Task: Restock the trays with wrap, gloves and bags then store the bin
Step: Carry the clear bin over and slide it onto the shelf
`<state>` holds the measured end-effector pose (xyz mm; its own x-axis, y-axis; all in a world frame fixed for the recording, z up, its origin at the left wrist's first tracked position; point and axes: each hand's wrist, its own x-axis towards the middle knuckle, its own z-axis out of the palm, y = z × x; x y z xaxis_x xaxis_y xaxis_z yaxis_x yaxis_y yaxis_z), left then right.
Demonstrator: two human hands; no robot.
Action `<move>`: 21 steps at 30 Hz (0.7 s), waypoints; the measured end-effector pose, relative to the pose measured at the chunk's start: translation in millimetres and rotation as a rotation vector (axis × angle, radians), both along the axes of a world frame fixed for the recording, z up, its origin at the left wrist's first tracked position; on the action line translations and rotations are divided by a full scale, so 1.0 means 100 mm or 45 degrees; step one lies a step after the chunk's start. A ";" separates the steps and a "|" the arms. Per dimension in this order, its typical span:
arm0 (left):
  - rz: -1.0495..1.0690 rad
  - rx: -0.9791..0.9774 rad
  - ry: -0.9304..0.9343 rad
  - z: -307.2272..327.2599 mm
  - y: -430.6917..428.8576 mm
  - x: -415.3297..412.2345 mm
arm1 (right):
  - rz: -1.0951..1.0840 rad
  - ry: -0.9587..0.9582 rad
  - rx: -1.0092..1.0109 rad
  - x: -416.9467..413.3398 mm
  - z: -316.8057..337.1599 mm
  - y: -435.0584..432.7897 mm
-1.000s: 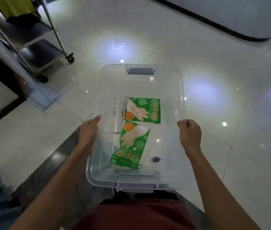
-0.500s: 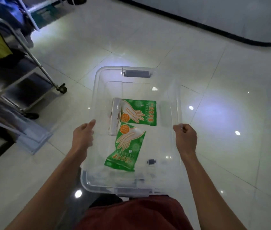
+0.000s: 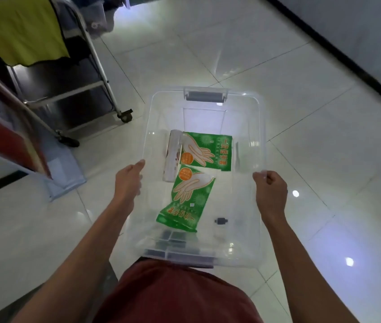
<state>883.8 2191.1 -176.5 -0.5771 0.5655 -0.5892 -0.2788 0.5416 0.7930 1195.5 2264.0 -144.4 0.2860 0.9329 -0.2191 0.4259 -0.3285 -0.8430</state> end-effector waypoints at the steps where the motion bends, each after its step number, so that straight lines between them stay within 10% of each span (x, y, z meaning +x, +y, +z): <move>1: -0.002 -0.014 -0.012 0.00 0.28 -0.07 | -0.020 -0.010 0.001 -0.07 0.00 0.26; 21: -0.133 0.049 0.080 0.21 5.83 -0.96 | -0.083 0.131 -0.001 -0.82 -0.09 5.76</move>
